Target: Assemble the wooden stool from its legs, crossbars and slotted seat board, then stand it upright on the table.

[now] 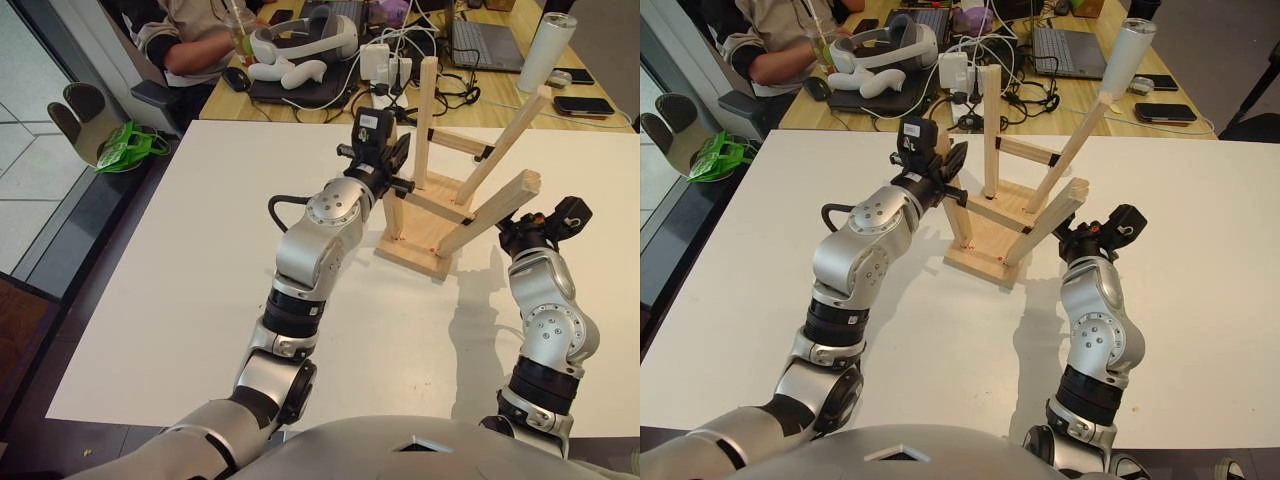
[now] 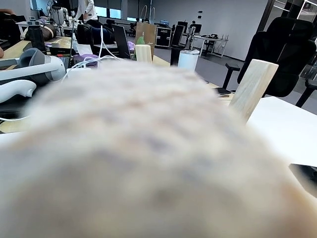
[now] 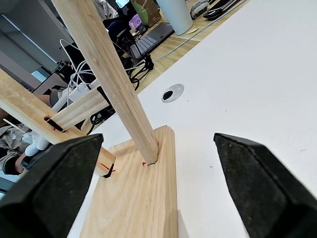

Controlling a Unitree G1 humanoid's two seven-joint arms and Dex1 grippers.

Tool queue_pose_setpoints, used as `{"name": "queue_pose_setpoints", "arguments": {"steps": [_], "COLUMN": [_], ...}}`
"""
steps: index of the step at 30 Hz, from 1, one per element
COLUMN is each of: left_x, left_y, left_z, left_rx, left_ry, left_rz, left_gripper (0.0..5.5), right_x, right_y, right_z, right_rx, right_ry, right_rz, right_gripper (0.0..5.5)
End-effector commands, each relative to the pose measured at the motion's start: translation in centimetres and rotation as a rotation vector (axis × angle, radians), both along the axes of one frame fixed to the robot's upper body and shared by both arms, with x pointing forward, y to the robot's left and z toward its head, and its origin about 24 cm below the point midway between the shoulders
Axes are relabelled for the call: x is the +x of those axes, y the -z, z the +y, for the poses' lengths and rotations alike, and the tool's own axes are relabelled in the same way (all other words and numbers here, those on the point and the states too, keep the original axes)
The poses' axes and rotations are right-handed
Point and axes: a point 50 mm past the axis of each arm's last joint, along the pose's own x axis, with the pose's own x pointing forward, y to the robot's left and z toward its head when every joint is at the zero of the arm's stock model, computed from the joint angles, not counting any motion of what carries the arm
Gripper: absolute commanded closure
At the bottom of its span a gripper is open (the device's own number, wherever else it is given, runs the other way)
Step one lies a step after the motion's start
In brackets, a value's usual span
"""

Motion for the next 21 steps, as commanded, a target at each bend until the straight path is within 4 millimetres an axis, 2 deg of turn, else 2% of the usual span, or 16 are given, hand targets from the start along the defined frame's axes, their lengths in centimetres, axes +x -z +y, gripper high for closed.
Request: {"name": "queue_pose_setpoints", "arguments": {"steps": [1, 6, 12, 17, 21], "left_x": [-0.1, -0.7, -0.7, -1.5, -2.0], "left_y": [2.2, 1.7, 0.5, 0.8, 1.4], "left_z": [2.4, 2.8, 2.4, 2.1, 2.4], "left_rx": [-0.075, -0.147, -0.061, -0.01, -0.036], "left_ry": [-0.214, -0.339, -0.333, -0.328, -0.337], "left_rz": [0.14, 0.102, -0.038, -0.091, -0.084], "left_gripper": [4.51, 4.51, 4.51, 4.51, 4.51], "right_x": [0.5, 0.8, 0.8, 0.6, 0.6], "right_y": [-1.5, -1.7, -1.6, -1.1, -0.6], "right_z": [-0.3, -0.5, -0.3, -0.4, 0.4], "right_rx": [-0.074, -0.116, -0.138, -0.161, -0.203], "right_ry": [-0.005, -0.012, -0.021, -0.023, -0.06], "right_rz": [-0.065, -0.082, -0.086, -0.08, -0.093], "right_gripper": [1.35, 1.35, 1.35, 1.35, 1.35]}}
